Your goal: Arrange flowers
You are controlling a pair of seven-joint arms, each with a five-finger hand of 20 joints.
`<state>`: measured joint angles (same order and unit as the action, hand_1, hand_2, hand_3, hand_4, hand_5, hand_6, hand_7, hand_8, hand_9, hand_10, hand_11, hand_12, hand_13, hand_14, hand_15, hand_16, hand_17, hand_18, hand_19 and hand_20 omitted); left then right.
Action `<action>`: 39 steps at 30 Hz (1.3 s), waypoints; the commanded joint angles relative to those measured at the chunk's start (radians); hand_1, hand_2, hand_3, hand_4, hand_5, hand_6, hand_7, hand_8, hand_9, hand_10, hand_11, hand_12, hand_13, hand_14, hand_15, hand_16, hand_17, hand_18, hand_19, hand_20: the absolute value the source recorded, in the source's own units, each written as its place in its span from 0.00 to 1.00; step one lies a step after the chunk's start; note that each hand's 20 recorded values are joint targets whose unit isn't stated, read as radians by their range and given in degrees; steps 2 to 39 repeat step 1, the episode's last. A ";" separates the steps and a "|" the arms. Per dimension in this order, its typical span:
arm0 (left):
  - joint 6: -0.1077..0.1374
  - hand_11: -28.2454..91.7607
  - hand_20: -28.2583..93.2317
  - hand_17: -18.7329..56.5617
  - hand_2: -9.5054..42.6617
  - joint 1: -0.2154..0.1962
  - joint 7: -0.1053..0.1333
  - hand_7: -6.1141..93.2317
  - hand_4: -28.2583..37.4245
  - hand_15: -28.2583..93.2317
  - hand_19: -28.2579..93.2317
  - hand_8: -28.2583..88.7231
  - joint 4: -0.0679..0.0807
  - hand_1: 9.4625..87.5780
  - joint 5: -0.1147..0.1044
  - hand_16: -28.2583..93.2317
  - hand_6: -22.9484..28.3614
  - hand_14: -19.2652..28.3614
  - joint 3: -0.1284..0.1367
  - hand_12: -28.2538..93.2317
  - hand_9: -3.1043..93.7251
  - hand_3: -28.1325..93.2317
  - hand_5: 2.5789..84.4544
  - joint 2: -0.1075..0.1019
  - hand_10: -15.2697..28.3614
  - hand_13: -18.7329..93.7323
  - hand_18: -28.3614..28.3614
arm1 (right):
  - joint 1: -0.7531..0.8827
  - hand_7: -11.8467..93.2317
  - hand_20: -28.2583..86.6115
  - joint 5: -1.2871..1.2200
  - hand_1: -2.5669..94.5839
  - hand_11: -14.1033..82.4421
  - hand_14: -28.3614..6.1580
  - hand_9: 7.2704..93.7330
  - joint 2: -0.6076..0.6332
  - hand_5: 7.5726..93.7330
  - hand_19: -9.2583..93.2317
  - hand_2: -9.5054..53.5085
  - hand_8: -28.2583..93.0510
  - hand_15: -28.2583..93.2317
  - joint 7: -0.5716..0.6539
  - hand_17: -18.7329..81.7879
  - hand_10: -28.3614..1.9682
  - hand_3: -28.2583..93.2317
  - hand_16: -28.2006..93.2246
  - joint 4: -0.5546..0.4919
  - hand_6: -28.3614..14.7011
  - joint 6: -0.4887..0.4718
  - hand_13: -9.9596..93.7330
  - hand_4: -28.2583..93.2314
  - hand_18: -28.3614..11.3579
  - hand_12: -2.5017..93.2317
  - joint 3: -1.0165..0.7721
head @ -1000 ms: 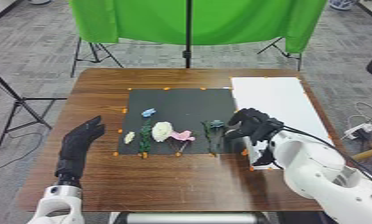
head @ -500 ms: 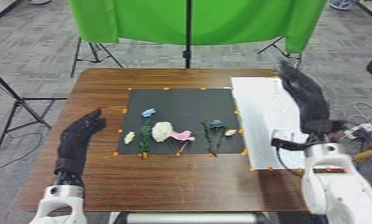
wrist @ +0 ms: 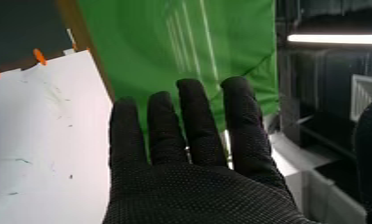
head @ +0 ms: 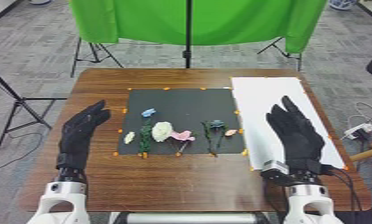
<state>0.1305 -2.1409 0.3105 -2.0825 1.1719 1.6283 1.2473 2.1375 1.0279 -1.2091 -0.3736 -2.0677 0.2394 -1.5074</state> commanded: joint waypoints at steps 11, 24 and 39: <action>-0.010 0.38 0.40 0.30 0.19 -0.012 -0.006 0.16 0.06 0.41 0.29 0.19 -0.008 0.18 0.002 0.25 0.53 0.75 -0.002 0.35 0.50 0.79 0.53 0.004 0.65 0.46 0.74 | 0.024 0.19 0.44 0.000 0.05 0.19 0.50 0.37 0.007 0.35 0.11 0.14 0.17 0.29 0.006 0.33 0.52 0.89 0.32 -0.020 0.70 -0.003 0.35 0.08 0.37 0.13 -0.013; -0.010 0.38 0.40 0.30 0.19 -0.012 -0.006 0.16 0.06 0.41 0.29 0.19 -0.008 0.18 0.002 0.25 0.53 0.75 -0.002 0.35 0.50 0.79 0.53 0.004 0.65 0.46 0.74 | 0.024 0.19 0.44 0.000 0.05 0.19 0.50 0.37 0.007 0.35 0.11 0.14 0.17 0.29 0.006 0.33 0.52 0.89 0.32 -0.020 0.70 -0.003 0.35 0.08 0.37 0.13 -0.013; -0.010 0.38 0.40 0.30 0.19 -0.012 -0.006 0.16 0.06 0.41 0.29 0.19 -0.008 0.18 0.002 0.25 0.53 0.75 -0.002 0.35 0.50 0.79 0.53 0.004 0.65 0.46 0.74 | 0.024 0.19 0.44 0.000 0.05 0.19 0.50 0.37 0.007 0.35 0.11 0.14 0.17 0.29 0.006 0.33 0.52 0.89 0.32 -0.020 0.70 -0.003 0.35 0.08 0.37 0.13 -0.013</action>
